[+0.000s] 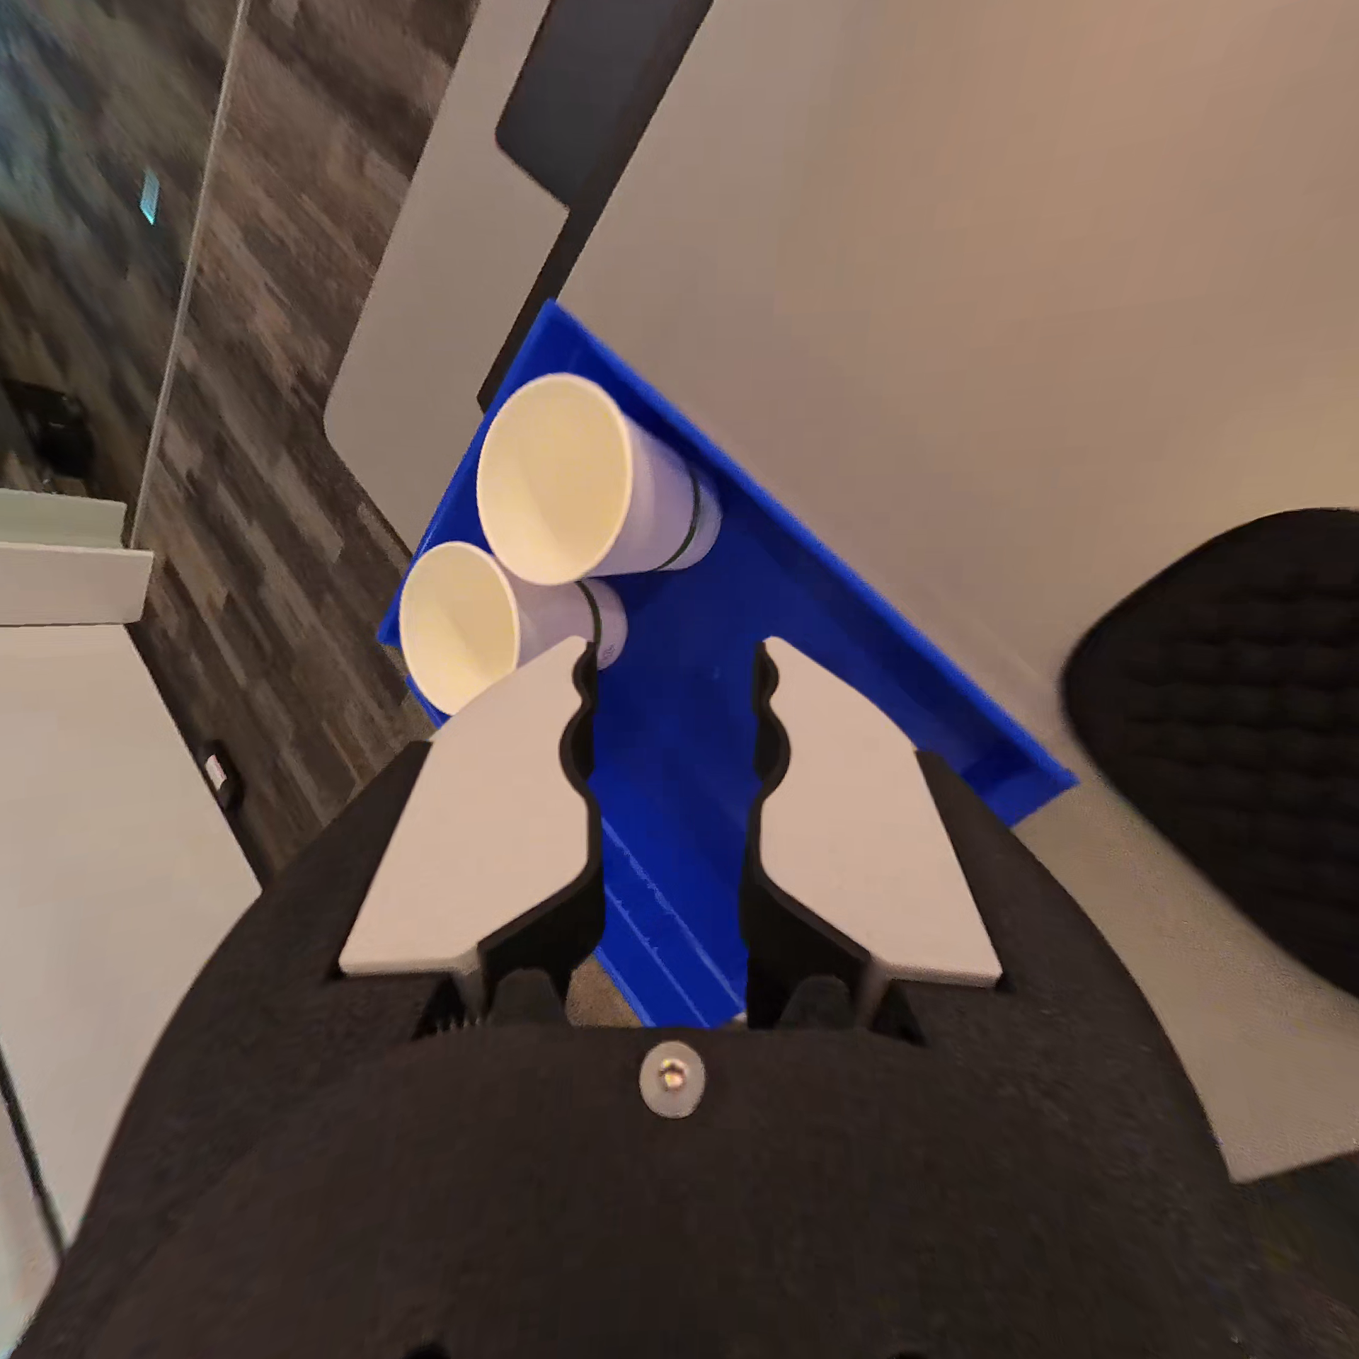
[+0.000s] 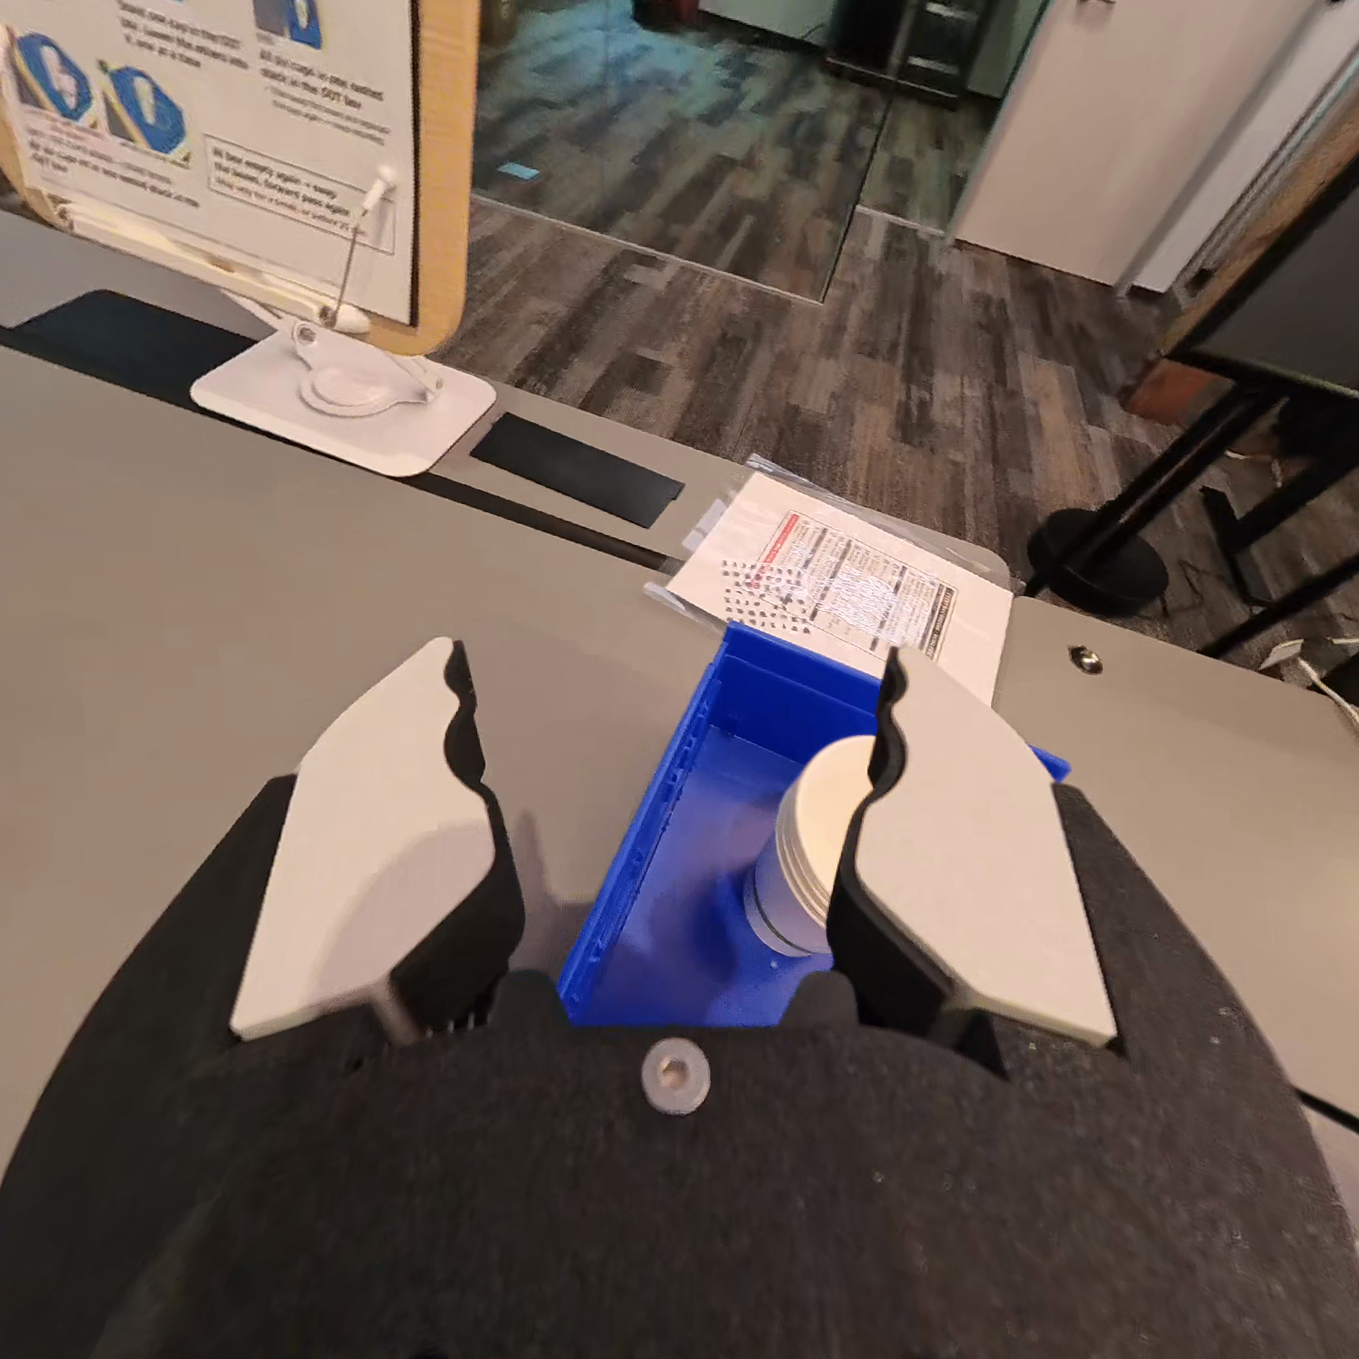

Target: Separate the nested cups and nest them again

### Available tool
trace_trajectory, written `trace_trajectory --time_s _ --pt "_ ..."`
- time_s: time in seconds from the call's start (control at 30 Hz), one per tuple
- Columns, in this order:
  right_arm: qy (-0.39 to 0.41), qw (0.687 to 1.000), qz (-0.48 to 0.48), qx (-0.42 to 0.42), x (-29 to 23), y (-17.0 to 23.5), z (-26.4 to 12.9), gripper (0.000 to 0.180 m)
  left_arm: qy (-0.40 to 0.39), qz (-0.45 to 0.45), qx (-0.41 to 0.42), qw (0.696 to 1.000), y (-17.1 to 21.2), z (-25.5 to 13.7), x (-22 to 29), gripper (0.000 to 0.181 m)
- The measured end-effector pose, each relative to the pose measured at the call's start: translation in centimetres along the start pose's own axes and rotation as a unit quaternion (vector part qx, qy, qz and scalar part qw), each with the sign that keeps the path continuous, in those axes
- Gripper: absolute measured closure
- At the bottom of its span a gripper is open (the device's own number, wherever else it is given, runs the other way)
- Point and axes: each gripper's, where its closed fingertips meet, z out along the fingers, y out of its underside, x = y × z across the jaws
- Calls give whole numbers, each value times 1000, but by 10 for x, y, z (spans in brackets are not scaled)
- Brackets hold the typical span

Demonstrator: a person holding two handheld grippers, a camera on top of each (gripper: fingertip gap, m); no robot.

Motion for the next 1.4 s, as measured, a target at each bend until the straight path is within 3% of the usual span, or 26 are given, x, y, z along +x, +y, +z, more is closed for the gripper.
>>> trace_trajectory --time_s 0.27,0.5,0.7,0.93,1.1,1.23,1.4 --pt "-24 999 -11 -45 -12 16 16 76 -2 98 -31 995 -5 81 -13 145" --pt "-26 998 -10 -51 -11 20 16 78 21 123 -87 988 2 118 -17 148" --pt "-30 997 -19 -67 -14 24 22 78 53 110 -109 986 12 134 -5 173" --pt "-25 997 -9 -74 -6 32 21 80 63 94 -102 988 3 105 -11 180" --pt "-22 998 -5 -64 -3 30 16 81 30 103 -82 991 -20 55 -31 181" --pt "-25 999 -35 -16 -13 7 7 82 -8 115 20 993 -77 -1 -28 181" --pt "-86 981 -109 139 -72 -60 -19 84 63 138 160 975 -164 -39 53 181"
